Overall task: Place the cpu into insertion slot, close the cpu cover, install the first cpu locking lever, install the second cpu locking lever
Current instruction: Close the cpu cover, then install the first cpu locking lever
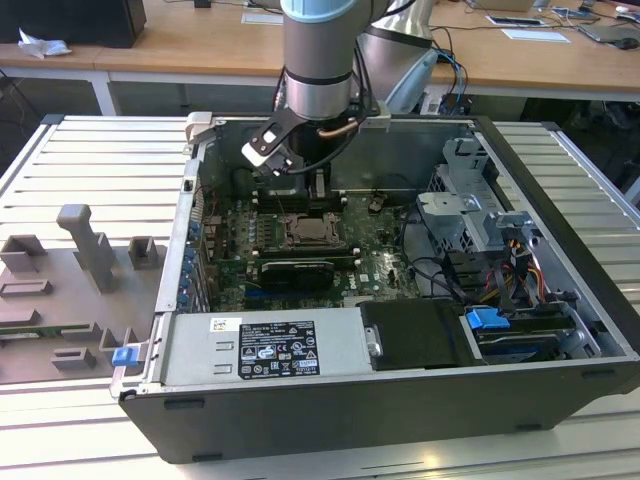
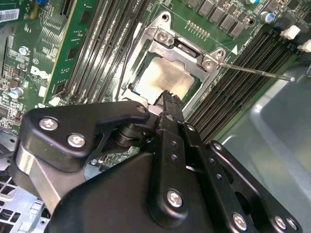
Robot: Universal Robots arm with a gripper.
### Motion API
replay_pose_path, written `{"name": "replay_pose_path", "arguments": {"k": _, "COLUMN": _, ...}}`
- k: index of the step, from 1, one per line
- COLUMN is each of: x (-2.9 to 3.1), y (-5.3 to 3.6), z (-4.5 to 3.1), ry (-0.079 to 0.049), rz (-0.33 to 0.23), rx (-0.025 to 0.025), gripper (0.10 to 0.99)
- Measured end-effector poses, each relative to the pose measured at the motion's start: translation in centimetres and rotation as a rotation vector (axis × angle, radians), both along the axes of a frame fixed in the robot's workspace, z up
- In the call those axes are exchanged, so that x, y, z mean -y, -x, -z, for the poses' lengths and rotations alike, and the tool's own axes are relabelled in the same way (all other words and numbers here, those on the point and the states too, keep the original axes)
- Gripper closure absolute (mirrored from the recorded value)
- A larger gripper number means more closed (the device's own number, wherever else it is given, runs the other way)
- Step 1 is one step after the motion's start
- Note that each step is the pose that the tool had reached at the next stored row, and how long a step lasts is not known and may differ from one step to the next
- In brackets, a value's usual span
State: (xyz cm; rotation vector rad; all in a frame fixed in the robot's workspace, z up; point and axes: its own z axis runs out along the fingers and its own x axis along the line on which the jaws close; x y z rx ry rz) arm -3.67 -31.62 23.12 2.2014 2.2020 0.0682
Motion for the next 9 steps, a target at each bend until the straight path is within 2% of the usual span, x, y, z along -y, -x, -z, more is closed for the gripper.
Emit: {"name": "replay_pose_path", "arguments": {"k": 9, "x": 0.01, "y": 0.28, "z": -0.01, "ry": 0.0, "rz": 0.0, "rx": -0.0001, "gripper": 0.98}}
